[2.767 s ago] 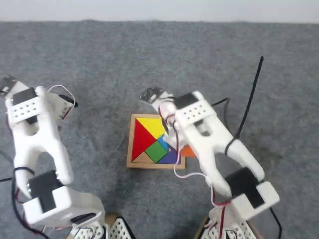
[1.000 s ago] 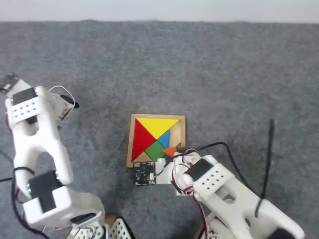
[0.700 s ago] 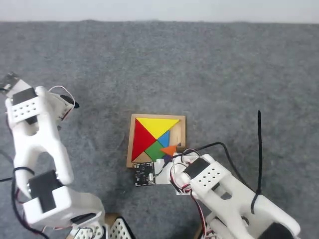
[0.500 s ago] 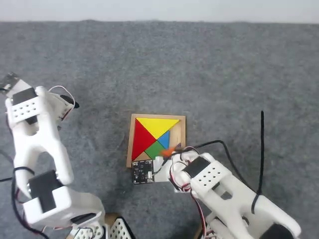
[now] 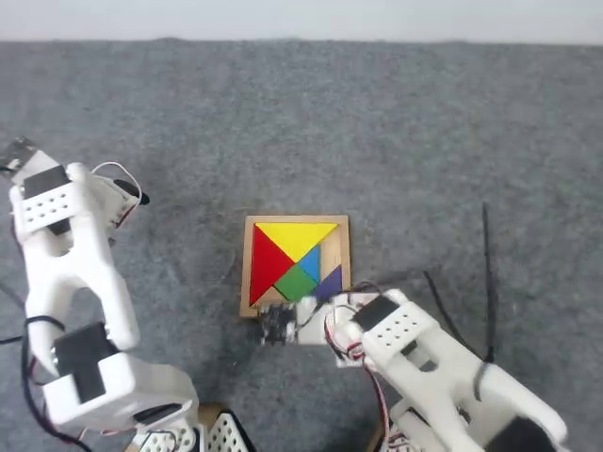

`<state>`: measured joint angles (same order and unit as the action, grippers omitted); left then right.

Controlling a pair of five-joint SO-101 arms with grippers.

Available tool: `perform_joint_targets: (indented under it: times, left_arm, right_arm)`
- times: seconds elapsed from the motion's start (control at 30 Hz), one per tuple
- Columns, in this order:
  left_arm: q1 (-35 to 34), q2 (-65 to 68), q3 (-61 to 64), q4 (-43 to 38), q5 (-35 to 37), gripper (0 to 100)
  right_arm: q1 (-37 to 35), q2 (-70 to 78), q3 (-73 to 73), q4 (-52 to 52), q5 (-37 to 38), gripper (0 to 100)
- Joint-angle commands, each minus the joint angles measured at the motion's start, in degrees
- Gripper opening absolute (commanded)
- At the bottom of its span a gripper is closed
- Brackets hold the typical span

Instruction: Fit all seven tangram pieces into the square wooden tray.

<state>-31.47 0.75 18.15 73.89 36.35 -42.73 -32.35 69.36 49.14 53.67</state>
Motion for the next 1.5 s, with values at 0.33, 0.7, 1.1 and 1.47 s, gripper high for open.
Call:
perform_joint_targets:
  times: [0.33,0.7,1.1,1.47]
  left_arm:
    - [0.4,-0.3,-2.3,-0.6,-0.9,29]
    - [0.4,-0.3,-2.2,-0.7,-0.9,29]
    - [0.5,-0.3,-1.7,-0.9,-0.8,29]
    - [0.5,-0.3,-1.7,-0.9,-0.8,29]
  right_arm:
    - [-2.2,0.7,-0.9,2.6,0.6,16.6]
    - [-1.9,-26.2,-2.5,19.8,-3.4,16.5]
    - [-4.5,-25.0,1.8,8.0,-7.8,25.4]
    - [-6.6,-5.5,-4.2,-1.2,-7.7,21.7]
